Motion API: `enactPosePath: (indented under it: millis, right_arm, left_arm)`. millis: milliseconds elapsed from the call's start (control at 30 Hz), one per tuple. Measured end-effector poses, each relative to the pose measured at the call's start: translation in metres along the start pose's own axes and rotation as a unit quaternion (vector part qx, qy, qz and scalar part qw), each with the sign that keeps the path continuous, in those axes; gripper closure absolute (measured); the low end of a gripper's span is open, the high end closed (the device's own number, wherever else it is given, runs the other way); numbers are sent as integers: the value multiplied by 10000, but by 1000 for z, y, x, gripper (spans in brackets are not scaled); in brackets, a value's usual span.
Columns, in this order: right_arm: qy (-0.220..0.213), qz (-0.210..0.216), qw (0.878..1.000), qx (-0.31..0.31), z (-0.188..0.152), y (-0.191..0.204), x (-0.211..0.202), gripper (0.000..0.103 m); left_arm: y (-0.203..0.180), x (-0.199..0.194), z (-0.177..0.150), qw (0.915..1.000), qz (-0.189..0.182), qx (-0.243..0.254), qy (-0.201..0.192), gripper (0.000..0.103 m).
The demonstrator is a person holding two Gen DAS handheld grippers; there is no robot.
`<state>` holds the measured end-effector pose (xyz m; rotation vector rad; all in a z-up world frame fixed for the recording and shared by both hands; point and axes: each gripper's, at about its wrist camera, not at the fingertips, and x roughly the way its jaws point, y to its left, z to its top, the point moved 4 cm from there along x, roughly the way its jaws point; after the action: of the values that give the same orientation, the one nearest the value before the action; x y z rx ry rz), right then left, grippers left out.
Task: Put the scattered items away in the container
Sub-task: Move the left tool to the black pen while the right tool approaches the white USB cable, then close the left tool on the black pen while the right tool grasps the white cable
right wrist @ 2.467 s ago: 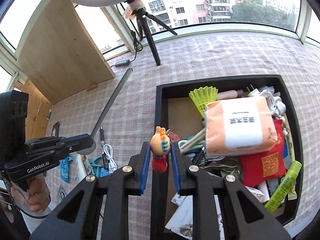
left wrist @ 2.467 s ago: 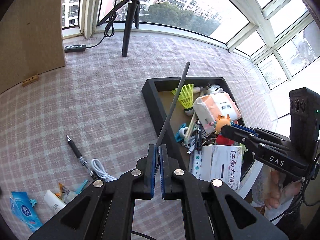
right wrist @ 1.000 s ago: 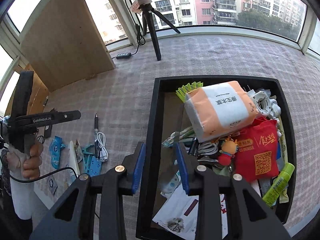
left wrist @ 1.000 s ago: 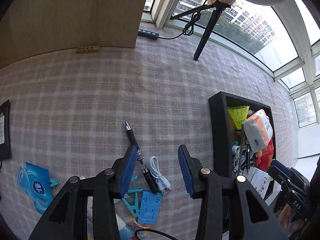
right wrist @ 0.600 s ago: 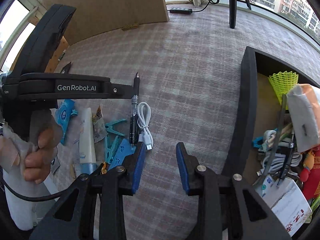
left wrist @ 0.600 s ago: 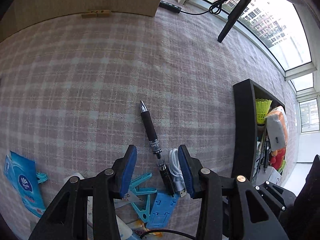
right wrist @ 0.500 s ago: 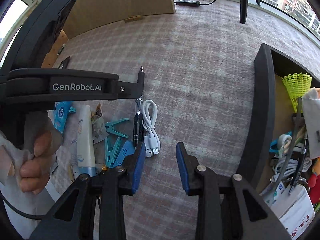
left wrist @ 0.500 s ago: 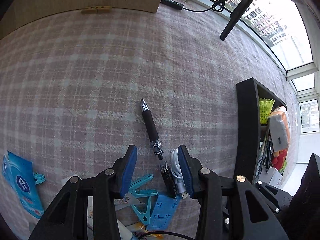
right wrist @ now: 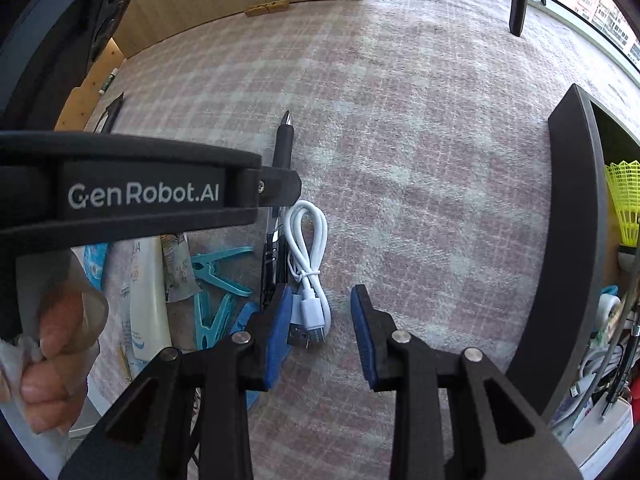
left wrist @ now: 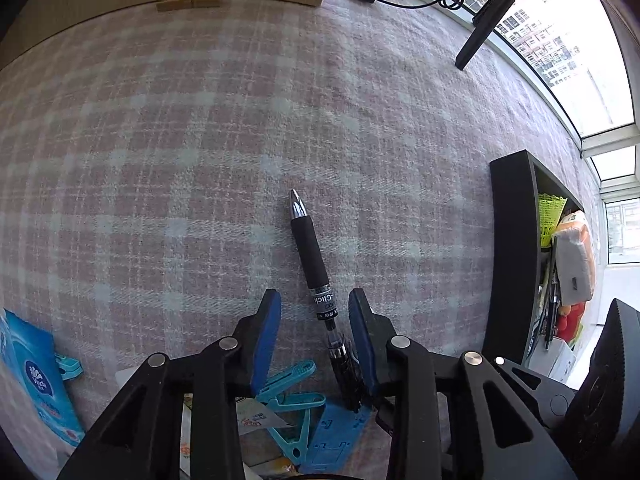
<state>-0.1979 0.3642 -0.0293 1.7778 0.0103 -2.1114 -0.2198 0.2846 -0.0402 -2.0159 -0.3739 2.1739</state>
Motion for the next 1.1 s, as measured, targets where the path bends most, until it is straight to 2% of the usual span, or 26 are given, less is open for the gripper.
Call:
enactPosePath:
  millis: [200, 400, 467, 533, 600, 833, 1100]
  right_arm:
    - [20, -117, 9999, -16, -3, -6, -2, 73]
    - [-44, -194, 9997, -111, -7, -3, 0, 73]
    - [-83, -180, 9998, -101, -7, -2, 0, 74]
    - [-80, -225, 9997, -79, -7, -3, 1, 80]
    - [-80, -213, 9997, -4, -8, -7, 0, 84]
    - [-212, -185, 9987, 417, -19, -29, -15, 85]
    - [-625, -199, 9961, 594, -9, -57, -63, 86]
  left_arm:
    - [-3, 3, -2, 9999, 104, 108, 4, 78]
    - [-12, 4, -3, 9994, 244, 226, -45, 77]
    - [-14, 5, -2, 9991, 312, 285, -63, 80]
    - [-16, 7, 0, 9987, 376, 322, -86, 88]
    - [-16, 8, 2, 9991, 314, 275, -90, 88]
    - [2, -7, 1, 9998, 151, 107, -110, 93]
    - [-19, -40, -2, 9986, 0, 351, -398, 93]
